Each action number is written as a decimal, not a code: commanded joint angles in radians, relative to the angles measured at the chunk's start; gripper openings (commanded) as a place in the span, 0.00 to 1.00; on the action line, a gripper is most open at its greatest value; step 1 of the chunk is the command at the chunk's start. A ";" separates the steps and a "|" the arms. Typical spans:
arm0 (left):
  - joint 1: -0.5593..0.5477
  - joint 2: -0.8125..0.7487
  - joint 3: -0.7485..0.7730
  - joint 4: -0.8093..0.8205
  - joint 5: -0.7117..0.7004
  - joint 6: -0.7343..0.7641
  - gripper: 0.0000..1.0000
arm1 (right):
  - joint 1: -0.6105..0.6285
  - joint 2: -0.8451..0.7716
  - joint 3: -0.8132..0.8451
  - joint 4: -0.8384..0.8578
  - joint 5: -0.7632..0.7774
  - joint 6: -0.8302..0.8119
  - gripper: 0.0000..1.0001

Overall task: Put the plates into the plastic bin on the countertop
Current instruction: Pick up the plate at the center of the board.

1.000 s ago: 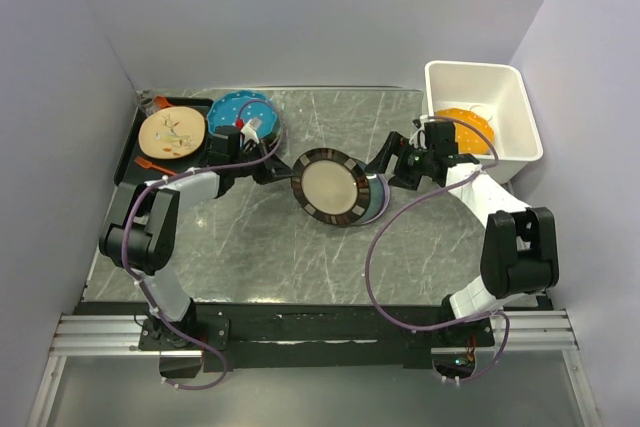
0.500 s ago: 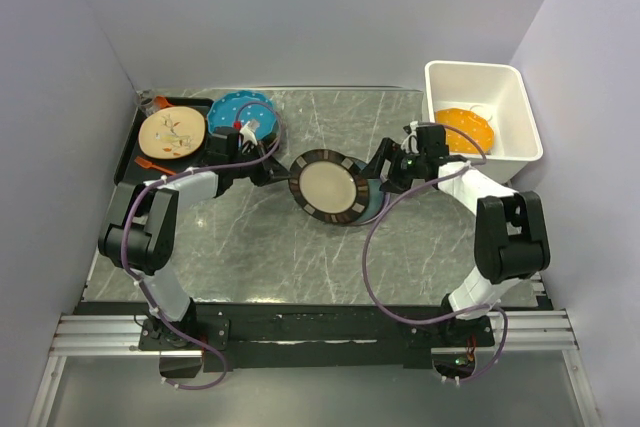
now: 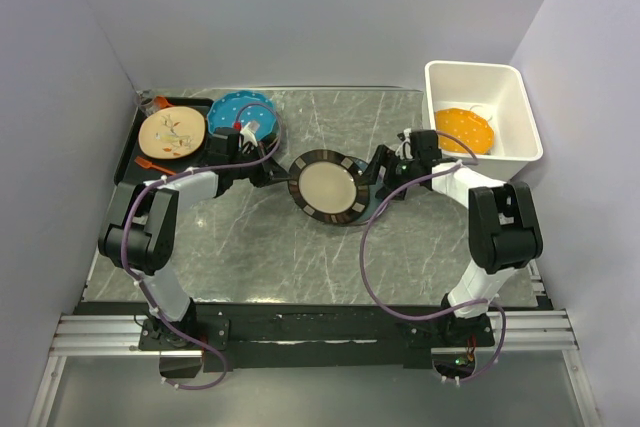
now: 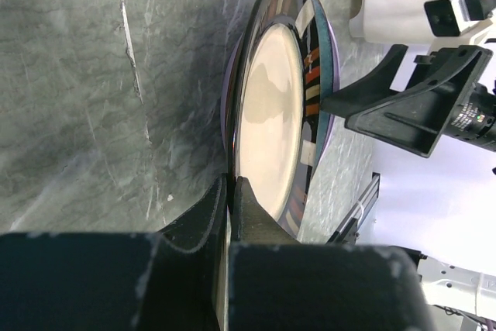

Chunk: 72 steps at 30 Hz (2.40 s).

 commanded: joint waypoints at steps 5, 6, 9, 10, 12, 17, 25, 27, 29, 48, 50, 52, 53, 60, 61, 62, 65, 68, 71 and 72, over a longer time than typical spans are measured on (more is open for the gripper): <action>0.006 0.002 0.020 0.026 0.018 0.031 0.01 | 0.035 0.056 -0.009 0.066 -0.018 0.021 0.86; 0.006 0.002 0.021 0.026 0.020 0.031 0.01 | 0.036 0.061 -0.009 0.069 -0.019 0.023 0.86; 0.006 0.005 0.026 0.023 0.022 0.034 0.01 | 0.039 0.078 -0.030 0.130 -0.056 0.042 0.85; 0.006 0.006 0.028 0.023 0.023 0.032 0.01 | 0.039 0.082 -0.038 0.144 -0.064 0.056 0.85; 0.006 0.006 0.029 0.023 0.022 0.034 0.01 | 0.039 0.090 -0.061 0.207 -0.101 0.073 0.85; 0.006 0.009 0.021 0.028 0.022 0.034 0.01 | 0.037 0.087 -0.129 0.358 -0.174 0.150 0.84; 0.006 0.014 0.003 0.058 0.028 0.024 0.01 | 0.039 0.081 -0.173 0.534 -0.265 0.227 0.80; 0.006 0.017 0.000 0.065 0.029 0.020 0.01 | 0.039 0.078 -0.181 0.569 -0.277 0.239 0.77; 0.006 0.019 0.001 0.072 0.032 0.018 0.01 | 0.040 0.070 -0.190 0.591 -0.291 0.245 0.75; -0.002 -0.004 0.003 0.137 0.097 0.034 0.01 | 0.048 -0.039 -0.253 0.884 -0.392 0.355 0.61; -0.008 -0.006 0.005 0.149 0.109 0.037 0.01 | 0.054 -0.051 -0.252 0.895 -0.401 0.359 0.60; -0.017 -0.011 0.003 0.155 0.110 0.040 0.01 | 0.057 -0.063 -0.247 0.881 -0.401 0.348 0.59; -0.020 -0.018 0.001 0.163 0.109 0.043 0.01 | 0.060 -0.065 -0.239 0.870 -0.398 0.343 0.59; -0.041 -0.055 -0.002 0.174 0.100 0.058 0.01 | 0.069 -0.071 -0.230 0.838 -0.395 0.328 0.43; -0.041 -0.060 -0.002 0.171 0.097 0.060 0.01 | 0.069 -0.069 -0.230 0.839 -0.395 0.329 0.40; -0.041 -0.061 -0.002 0.169 0.095 0.061 0.01 | 0.069 -0.068 -0.230 0.838 -0.397 0.329 0.32; -0.041 -0.063 -0.002 0.166 0.094 0.063 0.01 | 0.069 -0.068 -0.232 0.849 -0.398 0.335 0.09; -0.041 -0.066 -0.005 0.164 0.089 0.063 0.01 | 0.072 -0.075 -0.236 0.849 -0.395 0.334 0.00; -0.041 -0.072 -0.008 0.160 0.081 0.066 0.01 | 0.071 -0.088 -0.239 0.849 -0.394 0.331 0.00; -0.041 -0.072 -0.008 0.155 0.075 0.069 0.01 | 0.071 -0.091 -0.239 0.846 -0.392 0.328 0.00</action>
